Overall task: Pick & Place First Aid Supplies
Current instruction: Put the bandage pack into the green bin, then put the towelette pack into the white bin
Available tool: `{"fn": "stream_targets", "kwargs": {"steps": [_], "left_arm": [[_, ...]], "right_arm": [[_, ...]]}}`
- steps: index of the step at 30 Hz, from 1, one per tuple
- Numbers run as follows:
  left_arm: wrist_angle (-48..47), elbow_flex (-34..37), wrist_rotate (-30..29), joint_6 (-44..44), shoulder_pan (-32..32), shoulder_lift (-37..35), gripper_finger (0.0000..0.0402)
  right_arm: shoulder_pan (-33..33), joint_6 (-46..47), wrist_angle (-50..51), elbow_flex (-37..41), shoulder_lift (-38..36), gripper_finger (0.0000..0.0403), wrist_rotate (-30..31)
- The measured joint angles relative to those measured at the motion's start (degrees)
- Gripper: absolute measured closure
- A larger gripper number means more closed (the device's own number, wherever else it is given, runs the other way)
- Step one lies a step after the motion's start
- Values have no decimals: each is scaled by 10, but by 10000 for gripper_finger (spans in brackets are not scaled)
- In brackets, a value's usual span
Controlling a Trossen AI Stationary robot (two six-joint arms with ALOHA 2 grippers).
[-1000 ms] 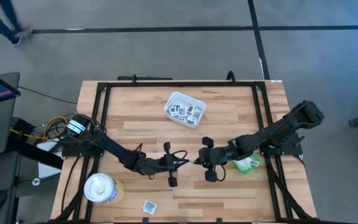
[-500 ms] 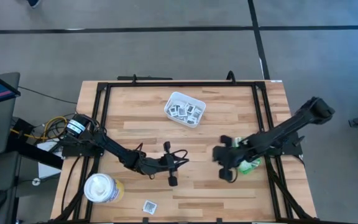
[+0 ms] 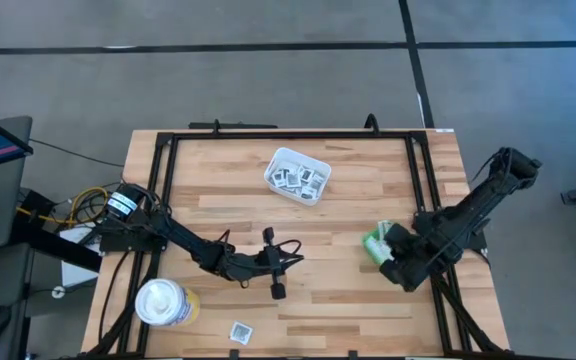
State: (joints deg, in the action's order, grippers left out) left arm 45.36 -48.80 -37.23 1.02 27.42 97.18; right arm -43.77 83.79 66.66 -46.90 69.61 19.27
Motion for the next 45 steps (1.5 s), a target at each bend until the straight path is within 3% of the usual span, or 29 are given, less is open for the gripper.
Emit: {"fn": "stream_targets", "kwargs": {"steps": [6,12,17,24,33,40,45], "left_arm": [[0,0,0,0,0,0,385],[0,0,0,0,-2,0,385],[0,0,0,0,-7,0,385],[11,0,13,-14,-9,0,385],[-22,-31,106,-13,-7,-1,358],[-136,-42,143,-143,33,-1,306],[-208,-42,146,-219,84,-1,300]], "right_arm": [[-16,61,39,12,1,367,-14],[-5,40,42,15,1,342,-12],[20,-29,-3,15,1,337,30],[73,-208,-174,15,1,337,80],[99,-470,-373,15,1,337,93],[98,-499,-384,15,1,337,92],[98,-499,-385,15,1,337,92]]}}
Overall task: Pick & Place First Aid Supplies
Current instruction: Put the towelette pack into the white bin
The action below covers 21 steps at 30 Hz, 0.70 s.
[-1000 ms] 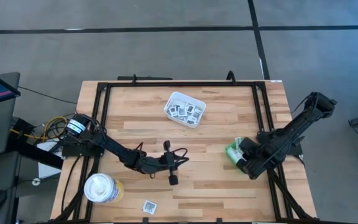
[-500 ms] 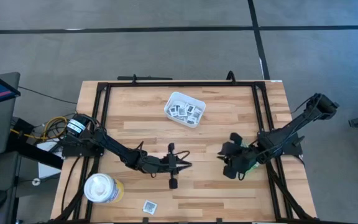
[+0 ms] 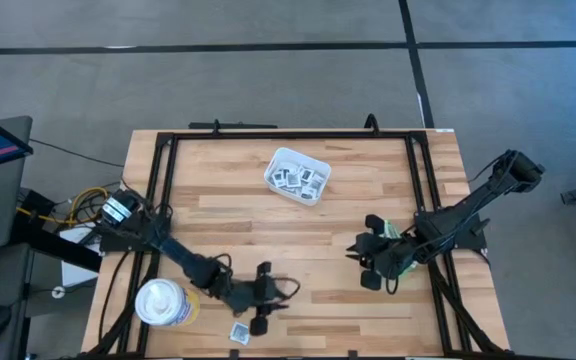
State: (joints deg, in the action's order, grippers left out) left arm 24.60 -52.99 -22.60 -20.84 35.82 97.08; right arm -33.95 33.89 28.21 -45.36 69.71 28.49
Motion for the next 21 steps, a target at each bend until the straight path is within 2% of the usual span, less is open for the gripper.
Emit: {"fn": "stream_targets", "kwargs": {"steps": [10,14,21], "left_arm": [[-234,0,37,-153,100,0,305],[-237,0,66,-196,133,0,305],[-246,7,51,-189,159,0,305]], "right_arm": [[0,0,0,0,0,337,-1],[0,0,0,0,0,337,-1],[0,0,0,0,0,337,-1]]}}
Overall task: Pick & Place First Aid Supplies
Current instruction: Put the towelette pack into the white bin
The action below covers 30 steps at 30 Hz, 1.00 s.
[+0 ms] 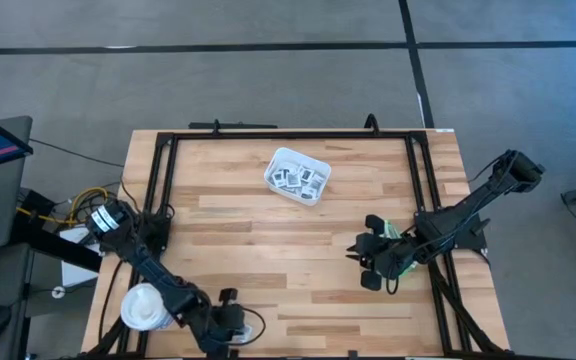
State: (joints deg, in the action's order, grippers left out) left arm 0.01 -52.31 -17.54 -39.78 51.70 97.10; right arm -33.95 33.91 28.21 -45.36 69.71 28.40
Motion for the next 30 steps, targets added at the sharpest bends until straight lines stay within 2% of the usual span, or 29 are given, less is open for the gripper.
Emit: {"fn": "stream_targets", "kwargs": {"steps": [8,14,16,21,25,30], "left_arm": [[16,32,-4,-14,-8,-3,314],[17,40,-4,10,-14,-3,385],[18,40,-7,22,-20,-3,394],[21,42,-73,71,-42,-1,395],[26,42,-85,84,-63,0,396],[16,45,-213,82,-109,4,395]], "right_arm": [[0,0,0,0,0,337,0],[0,0,0,0,0,337,0],[0,0,0,0,0,337,0],[0,0,-4,0,0,337,0],[1,0,-12,0,0,337,0],[15,0,-14,0,0,337,1]]}}
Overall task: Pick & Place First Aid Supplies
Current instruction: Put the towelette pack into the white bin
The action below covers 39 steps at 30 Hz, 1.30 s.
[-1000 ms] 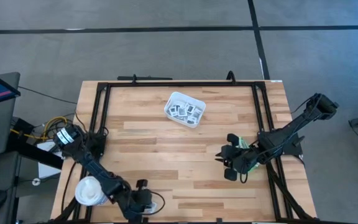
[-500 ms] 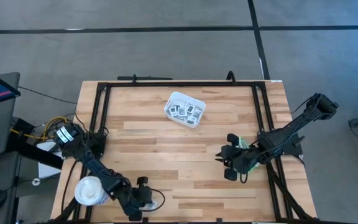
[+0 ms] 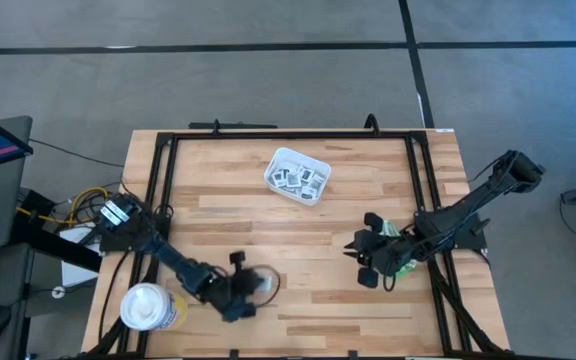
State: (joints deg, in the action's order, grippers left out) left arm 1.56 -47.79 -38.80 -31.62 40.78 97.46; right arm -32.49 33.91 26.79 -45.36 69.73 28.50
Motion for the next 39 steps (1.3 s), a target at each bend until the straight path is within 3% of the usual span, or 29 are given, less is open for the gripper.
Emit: {"fn": "stream_targets", "kwargs": {"steps": [3,10,16,24,39], "left_arm": [[13,-1,-48,-6,-35,-1,394],[48,-2,27,28,-81,-1,362],[48,-2,27,75,-85,-2,303],[48,-3,46,74,-70,-3,237],[53,30,47,61,-60,-5,259]], "right_arm": [[8,0,0,0,0,337,0],[12,0,1,0,0,337,0],[12,1,1,0,0,337,0],[12,1,1,0,0,337,0],[11,1,1,0,0,337,0]]}}
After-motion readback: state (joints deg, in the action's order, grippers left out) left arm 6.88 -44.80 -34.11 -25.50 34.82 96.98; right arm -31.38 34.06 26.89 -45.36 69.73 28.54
